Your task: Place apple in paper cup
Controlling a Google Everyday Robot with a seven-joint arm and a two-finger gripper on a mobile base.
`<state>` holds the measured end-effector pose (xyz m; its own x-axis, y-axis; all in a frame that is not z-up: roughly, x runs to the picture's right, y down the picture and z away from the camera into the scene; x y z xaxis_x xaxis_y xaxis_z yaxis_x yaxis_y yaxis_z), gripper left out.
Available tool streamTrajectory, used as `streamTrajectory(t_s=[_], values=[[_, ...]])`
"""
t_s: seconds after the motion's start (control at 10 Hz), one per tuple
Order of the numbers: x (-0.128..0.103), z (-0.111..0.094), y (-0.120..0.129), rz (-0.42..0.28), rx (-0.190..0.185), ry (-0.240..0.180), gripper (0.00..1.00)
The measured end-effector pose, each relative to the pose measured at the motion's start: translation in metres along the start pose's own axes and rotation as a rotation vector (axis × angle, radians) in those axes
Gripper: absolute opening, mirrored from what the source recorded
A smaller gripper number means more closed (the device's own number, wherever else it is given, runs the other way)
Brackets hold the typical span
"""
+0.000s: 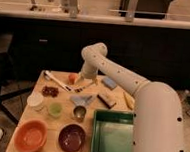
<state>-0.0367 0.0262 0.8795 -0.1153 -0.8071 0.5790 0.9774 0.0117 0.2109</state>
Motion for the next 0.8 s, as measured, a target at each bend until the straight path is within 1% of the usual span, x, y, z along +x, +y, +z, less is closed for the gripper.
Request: streamTrajectory(t_s=[0.2, 0.3, 0.4, 0.7, 0.8], values=[[0.000, 0.001, 0.000, -0.001, -0.001, 0.003, 0.80], [0.002, 0.003, -0.002, 0.013, -0.007, 0.021, 0.80], [0.010, 0.007, -0.008, 0.038, -0.006, 0.074, 0.80], [0.029, 0.012, -0.024, 0.070, 0.007, 0.159, 0.80], [0.033, 0.012, -0.027, 0.070, 0.013, 0.175, 0.80]])
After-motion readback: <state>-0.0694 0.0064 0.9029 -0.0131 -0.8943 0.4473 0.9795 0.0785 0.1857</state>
